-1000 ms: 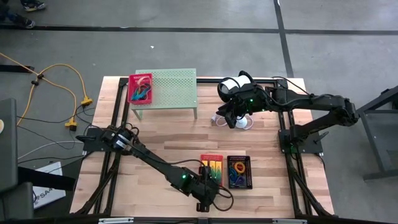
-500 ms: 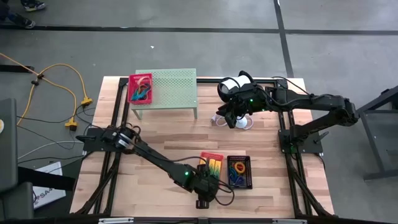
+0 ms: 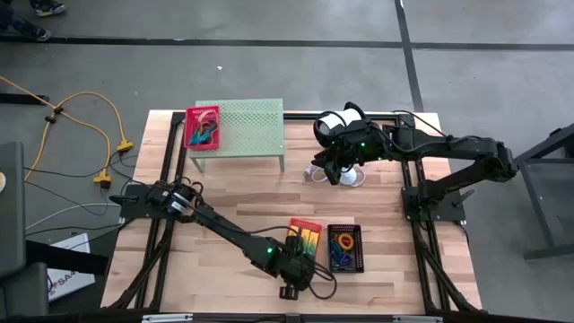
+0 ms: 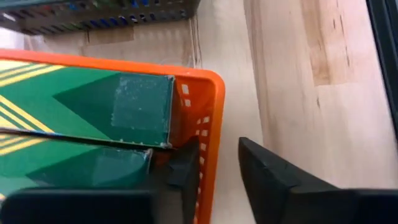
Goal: Pick & Place Office Desk Supplies
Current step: Put the orange basket on the shelf
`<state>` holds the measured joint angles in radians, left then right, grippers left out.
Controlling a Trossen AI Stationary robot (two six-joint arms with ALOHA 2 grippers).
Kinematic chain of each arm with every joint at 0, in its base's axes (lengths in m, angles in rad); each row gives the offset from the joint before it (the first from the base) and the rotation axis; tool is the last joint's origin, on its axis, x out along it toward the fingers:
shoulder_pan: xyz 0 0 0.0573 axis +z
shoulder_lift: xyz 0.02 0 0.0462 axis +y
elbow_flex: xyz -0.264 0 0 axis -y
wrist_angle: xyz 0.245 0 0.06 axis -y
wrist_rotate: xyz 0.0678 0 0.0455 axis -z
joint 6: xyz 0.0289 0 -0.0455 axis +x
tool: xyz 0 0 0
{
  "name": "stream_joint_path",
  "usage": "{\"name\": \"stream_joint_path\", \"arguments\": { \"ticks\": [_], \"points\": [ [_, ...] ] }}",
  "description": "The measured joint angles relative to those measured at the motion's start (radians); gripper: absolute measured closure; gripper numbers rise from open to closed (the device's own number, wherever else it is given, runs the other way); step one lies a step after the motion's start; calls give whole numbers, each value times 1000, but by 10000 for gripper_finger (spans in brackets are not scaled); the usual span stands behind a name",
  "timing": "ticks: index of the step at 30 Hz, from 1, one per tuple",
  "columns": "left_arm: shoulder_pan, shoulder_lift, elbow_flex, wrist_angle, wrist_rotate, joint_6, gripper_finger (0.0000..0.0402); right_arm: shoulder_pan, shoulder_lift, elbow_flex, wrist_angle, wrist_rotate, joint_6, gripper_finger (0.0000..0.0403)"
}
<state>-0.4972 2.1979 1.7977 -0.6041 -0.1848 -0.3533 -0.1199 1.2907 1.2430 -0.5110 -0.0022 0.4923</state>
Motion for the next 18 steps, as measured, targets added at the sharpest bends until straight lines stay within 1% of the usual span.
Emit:
{"name": "stream_joint_path", "arguments": {
  "ticks": [3, 6, 18],
  "points": [
    [-12, 0, 0, -17, -3, 51, 324, 0, 0, 0, 0, 0, 0, 304],
    [-28, 0, 0, -46, 0, 79, 338, 0, 0, 0, 0, 0, 0, 304],
    [-56, 0, 0, -120, -25, 173, 341, 0, 0, 0, 0, 0, 0, 304]
  ]
}}
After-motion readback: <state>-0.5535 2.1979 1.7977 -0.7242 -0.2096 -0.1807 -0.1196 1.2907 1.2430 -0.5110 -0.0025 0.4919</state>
